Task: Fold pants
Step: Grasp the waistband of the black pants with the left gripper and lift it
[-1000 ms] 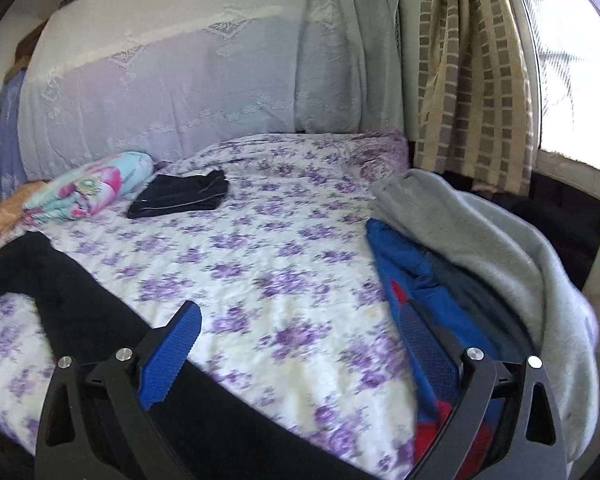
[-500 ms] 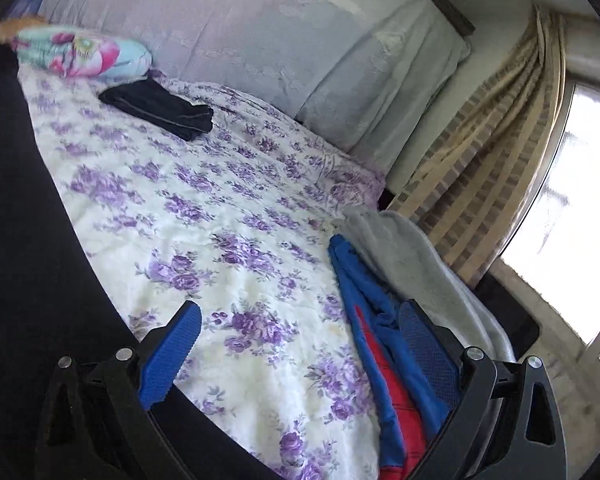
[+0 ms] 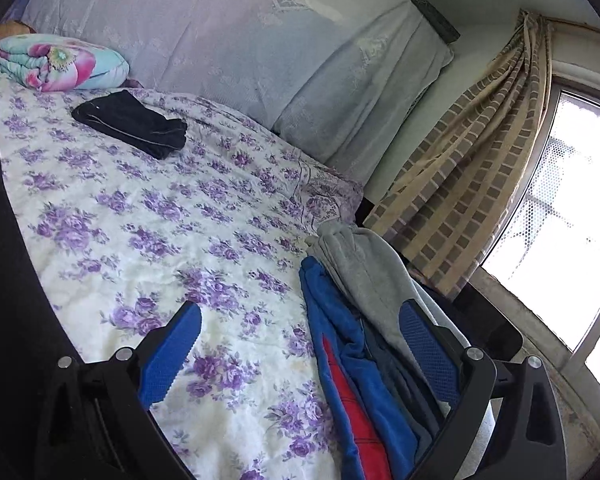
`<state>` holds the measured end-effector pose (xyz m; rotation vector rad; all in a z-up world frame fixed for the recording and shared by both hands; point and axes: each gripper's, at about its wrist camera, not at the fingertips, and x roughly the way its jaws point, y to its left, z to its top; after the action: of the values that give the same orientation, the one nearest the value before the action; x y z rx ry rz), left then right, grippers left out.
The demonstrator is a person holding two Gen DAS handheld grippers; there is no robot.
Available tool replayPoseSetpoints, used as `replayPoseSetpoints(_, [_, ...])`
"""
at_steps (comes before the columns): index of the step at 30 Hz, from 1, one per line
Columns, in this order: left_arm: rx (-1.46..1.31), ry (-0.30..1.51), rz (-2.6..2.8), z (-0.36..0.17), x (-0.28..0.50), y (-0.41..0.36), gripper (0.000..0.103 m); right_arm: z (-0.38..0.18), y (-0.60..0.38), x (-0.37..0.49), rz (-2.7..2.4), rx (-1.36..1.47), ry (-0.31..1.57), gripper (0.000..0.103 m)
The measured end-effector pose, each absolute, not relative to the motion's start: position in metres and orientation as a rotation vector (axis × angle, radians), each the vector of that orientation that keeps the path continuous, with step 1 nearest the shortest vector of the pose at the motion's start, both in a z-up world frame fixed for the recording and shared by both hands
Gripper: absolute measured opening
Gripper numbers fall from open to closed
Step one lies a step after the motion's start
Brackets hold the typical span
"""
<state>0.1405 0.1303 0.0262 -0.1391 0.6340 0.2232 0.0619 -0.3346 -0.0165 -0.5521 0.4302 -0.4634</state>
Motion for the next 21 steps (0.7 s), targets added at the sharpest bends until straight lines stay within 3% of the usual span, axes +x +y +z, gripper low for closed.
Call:
replayPoseSetpoints(5, [-0.184, 0.821, 0.045, -0.017, 0.108, 0.108, 0.099, -0.017, -0.342, 0.069, -0.438, -0.506, 0.490, 0.099])
replayPoseSetpoints(8, [-0.174, 0.797, 0.033, -0.017, 0.110, 0.106, 0.099, -0.003, -0.346, 0.054, -0.343, -0.383, 0.487, 0.099])
replayPoseSetpoints(10, [-0.186, 0.773, 0.045, -0.012, 0.119, 0.111, 0.091, 0.005, -0.343, 0.041, -0.303, -0.358, 0.477, 0.099])
replayPoseSetpoints(12, [-0.171, 0.759, 0.075, -0.008, 0.133, 0.121, 0.065, 0.011, -0.341, 0.026, -0.244, -0.319, 0.485, 0.099])
replayPoseSetpoints(13, [-0.168, 0.773, 0.079, -0.007, 0.140, 0.124, 0.059, 0.014, -0.342, 0.018, -0.210, -0.284, 0.498, 0.099])
replayPoseSetpoints(14, [-0.190, 0.806, 0.049, -0.010, 0.147, 0.130, 0.038, 0.016, -0.342, 0.012, -0.180, -0.255, 0.511, 0.099])
replayPoseSetpoints(15, [-0.231, 0.847, 0.009, -0.013, 0.153, 0.137, 0.025, 0.018, -0.344, 0.005, -0.146, -0.220, 0.528, 0.099])
replayPoseSetpoints(17, [-0.270, 0.887, -0.035, -0.020, 0.154, 0.141, 0.007, 0.020, -0.347, -0.008, -0.114, -0.172, 0.547, 0.099])
replayPoseSetpoints(21, [-0.209, 0.839, -0.040, -0.012, 0.147, 0.135, 0.000, 0.017, -0.354, -0.024, -0.074, -0.110, 0.586, 0.099])
